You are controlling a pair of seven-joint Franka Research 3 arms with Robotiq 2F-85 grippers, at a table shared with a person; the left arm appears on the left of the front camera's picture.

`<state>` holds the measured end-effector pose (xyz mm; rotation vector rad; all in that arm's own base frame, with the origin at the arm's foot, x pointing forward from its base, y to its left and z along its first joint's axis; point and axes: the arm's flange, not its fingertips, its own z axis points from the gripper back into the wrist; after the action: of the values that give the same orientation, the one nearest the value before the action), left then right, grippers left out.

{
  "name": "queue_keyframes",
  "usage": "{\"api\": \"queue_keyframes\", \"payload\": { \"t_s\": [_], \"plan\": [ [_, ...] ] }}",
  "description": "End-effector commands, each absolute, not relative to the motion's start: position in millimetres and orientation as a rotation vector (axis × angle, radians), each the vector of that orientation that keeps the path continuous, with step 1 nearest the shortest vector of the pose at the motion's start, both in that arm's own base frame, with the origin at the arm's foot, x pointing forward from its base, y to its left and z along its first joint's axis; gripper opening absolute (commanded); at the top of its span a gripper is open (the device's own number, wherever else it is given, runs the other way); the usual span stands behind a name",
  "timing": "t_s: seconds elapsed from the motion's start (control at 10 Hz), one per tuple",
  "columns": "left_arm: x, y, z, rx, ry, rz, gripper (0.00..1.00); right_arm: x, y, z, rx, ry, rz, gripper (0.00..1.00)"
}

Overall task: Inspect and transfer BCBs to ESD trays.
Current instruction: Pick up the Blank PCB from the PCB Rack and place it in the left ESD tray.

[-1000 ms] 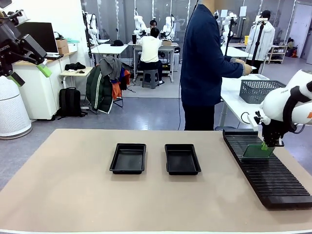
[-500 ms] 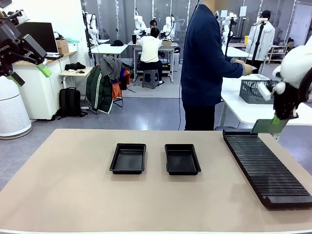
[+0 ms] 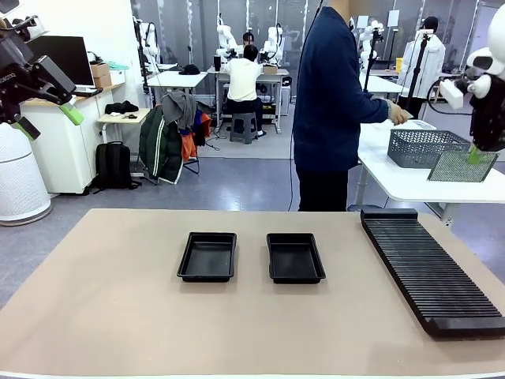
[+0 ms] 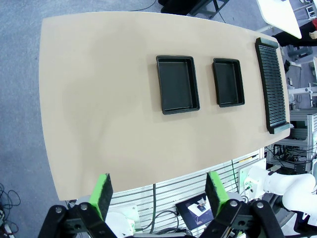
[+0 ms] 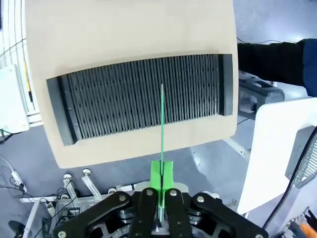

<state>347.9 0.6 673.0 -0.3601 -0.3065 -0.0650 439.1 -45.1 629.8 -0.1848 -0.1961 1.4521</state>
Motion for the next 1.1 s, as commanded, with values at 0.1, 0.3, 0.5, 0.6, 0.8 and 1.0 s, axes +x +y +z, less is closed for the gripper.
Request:
{"api": "queue_keyframes", "payload": {
  "t_s": [0.1,0.3,0.5,0.6,0.8,1.0],
  "plan": [
    [347.6,0.2,672.6,-0.359,-0.306,-0.065,1.0,444.3,-43.0,648.0,-0.163,-0.146,1.406,0.02],
    [347.6,0.2,672.6,-0.359,-0.306,-0.065,1.0,437.4,-44.6,640.2,-0.175,-0.188,1.444,0.02],
    [347.6,0.2,672.6,-0.359,-0.306,-0.065,1.0,437.4,-44.6,640.2,-0.175,-0.188,1.444,0.02],
    [347.6,0.2,672.6,-0.359,-0.306,-0.065,1.0,437.4,-44.6,640.2,-0.175,-0.188,1.444,0.02],
    [347.6,0.2,672.6,-0.359,-0.306,-0.065,1.0,437.4,-44.6,640.2,-0.175,-0.188,1.444,0.02],
    [347.6,0.2,672.6,-0.359,-0.306,-0.065,1.0,437.4,-44.6,640.2,-0.175,-0.188,1.444,0.02]
  ]
}}
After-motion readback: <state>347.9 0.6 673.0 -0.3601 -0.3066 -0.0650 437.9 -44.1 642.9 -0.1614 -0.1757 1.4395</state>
